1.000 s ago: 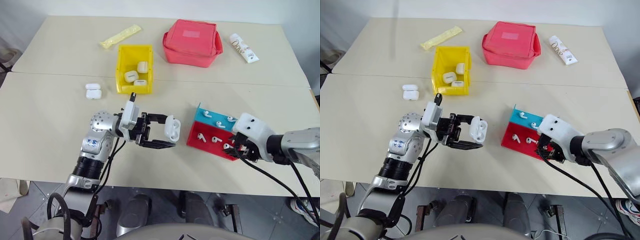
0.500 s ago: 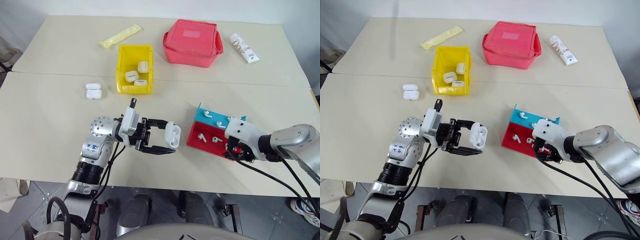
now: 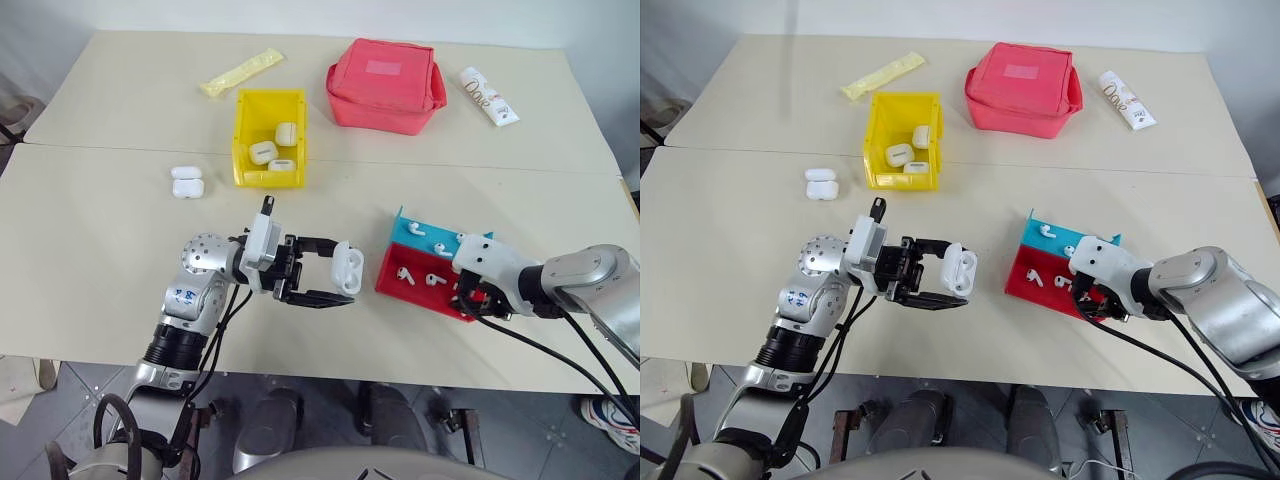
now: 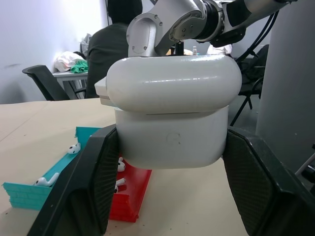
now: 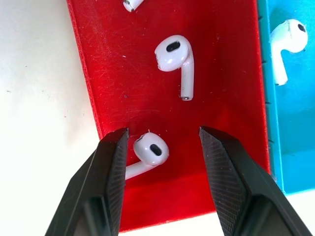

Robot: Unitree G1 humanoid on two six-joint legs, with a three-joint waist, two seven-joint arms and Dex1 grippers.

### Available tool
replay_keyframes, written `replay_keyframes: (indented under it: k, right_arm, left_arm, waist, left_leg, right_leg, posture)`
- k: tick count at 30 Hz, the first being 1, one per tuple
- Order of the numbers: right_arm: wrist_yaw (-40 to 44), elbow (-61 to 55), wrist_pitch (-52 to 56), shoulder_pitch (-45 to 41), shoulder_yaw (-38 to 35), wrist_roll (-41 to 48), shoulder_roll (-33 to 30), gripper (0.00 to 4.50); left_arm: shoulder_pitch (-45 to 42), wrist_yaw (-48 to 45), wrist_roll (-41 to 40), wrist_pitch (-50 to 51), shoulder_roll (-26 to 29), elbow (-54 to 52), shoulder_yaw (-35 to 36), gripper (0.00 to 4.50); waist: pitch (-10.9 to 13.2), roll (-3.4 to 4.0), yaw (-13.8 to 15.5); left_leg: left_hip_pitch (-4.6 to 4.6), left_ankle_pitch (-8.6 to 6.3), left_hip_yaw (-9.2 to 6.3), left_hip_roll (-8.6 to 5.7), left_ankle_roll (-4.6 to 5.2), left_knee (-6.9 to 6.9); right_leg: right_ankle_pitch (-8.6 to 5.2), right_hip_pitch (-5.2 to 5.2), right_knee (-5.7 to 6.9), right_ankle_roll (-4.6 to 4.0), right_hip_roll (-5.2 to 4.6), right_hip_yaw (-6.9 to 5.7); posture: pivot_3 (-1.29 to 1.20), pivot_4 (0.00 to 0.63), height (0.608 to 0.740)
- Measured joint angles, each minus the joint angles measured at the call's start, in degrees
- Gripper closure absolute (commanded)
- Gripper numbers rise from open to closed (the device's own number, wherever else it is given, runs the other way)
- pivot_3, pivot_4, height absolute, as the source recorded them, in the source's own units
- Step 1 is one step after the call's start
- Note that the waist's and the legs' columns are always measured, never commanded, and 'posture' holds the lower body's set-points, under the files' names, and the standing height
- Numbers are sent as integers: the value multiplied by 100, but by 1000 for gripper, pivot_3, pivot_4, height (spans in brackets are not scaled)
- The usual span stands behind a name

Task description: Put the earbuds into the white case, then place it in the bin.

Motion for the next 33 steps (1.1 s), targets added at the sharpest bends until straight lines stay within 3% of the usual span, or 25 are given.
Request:
replay_keyframes:
  k: [19,33]
  right_arm:
    - [-188,167,205,-654,266,-128,686,2167]
    - [-74,367,-81,-814,554,-388,755,2167]
  left_arm:
    - [0,52,38,-4,14,1,9,1720]
    - [68,146,41,-3,52,-188,16,1720]
  waist:
    - [0,0,-8]
    - [0,0,-13]
  left_leg:
    - [-2,0,-1,0,-1,-3]
    - [-1,0,-1,0,-1,-3]
  right_leg:
    - [0,-3,-1,0,1,-1]
    - [0,-3,-1,0,1,0]
  posture:
    - [0,150,740]
    - [0,150,740]
